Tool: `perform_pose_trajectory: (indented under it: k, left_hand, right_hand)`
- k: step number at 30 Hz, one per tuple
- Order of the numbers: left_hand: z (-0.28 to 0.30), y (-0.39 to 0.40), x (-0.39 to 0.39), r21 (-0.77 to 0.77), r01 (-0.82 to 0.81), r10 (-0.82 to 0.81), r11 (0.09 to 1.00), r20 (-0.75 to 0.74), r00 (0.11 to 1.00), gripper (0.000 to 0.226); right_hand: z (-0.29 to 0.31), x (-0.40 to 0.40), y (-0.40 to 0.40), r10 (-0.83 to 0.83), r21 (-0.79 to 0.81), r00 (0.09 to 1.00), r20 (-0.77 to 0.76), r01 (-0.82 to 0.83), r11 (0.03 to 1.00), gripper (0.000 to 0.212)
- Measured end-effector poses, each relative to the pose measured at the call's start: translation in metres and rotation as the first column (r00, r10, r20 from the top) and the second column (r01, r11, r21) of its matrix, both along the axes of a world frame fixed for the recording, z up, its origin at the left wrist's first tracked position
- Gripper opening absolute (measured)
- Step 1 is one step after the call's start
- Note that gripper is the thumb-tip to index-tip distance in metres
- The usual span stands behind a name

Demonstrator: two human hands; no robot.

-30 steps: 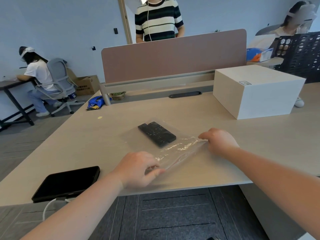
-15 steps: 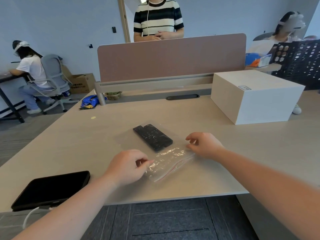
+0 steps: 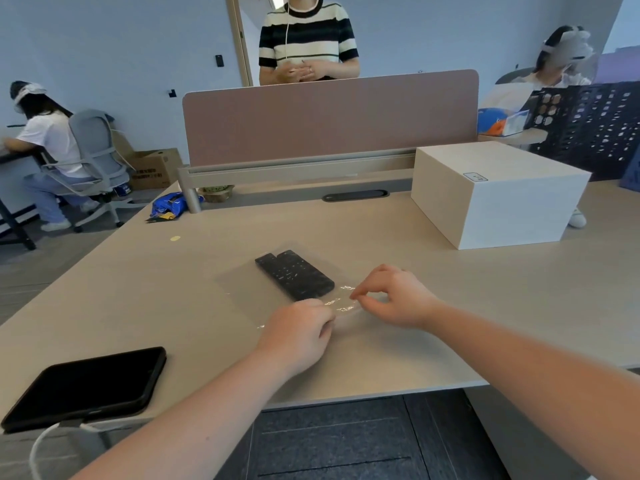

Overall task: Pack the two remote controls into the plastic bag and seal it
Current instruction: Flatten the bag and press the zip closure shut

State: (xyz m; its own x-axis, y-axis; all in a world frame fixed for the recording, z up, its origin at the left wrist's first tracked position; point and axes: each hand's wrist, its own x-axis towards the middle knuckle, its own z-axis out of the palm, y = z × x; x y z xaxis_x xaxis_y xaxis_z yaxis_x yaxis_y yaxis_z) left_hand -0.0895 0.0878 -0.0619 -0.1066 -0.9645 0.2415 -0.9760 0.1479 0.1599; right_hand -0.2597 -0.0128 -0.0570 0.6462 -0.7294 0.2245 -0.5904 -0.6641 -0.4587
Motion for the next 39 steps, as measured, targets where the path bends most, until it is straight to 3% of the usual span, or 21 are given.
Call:
perform_pose_trajectory:
  k: [5, 10, 17, 27, 33, 39]
  left_hand:
    - [0.000, 0.003, 0.003, -0.094, 0.005, -0.014, 0.996, -0.089, 0.996, 0.019]
    - [-0.002, 0.003, 0.005, -0.129, 0.040, -0.055, 0.991, -0.111, 0.992, 0.021]
    - [-0.004, 0.001, 0.008, -0.181, 0.088, -0.108, 0.979, -0.104, 0.989, 0.023]
    - [-0.011, -0.001, 0.009, -0.174, 0.054, -0.070, 0.983, -0.085, 0.994, 0.021]
    - [-0.007, 0.002, 0.005, -0.074, 0.033, -0.036, 0.997, -0.042, 0.998, 0.019]
    - [-0.008, 0.001, 0.009, 0.017, -0.006, 0.006, 1.000, 0.014, 1.000, 0.023]
  right_hand:
    - [0.000, 0.002, 0.012, 0.202, -0.072, 0.979, 0.023, -0.200, 0.977, 0.024]
    - [-0.006, 0.007, 0.012, 0.251, -0.249, 0.968, -0.028, -0.250, 0.936, 0.010]
    - [-0.009, 0.012, 0.012, 0.291, -0.419, 0.957, -0.014, -0.270, 0.867, 0.007]
    - [-0.014, 0.018, 0.010, 0.325, -0.500, 0.941, -0.098, -0.329, 0.801, 0.008]
    - [-0.019, 0.014, 0.007, 0.282, -0.524, 0.942, -0.184, -0.336, 0.782, 0.012]
    - [-0.024, -0.004, -0.009, 0.156, -0.564, 0.958, -0.239, -0.268, 0.781, 0.036]
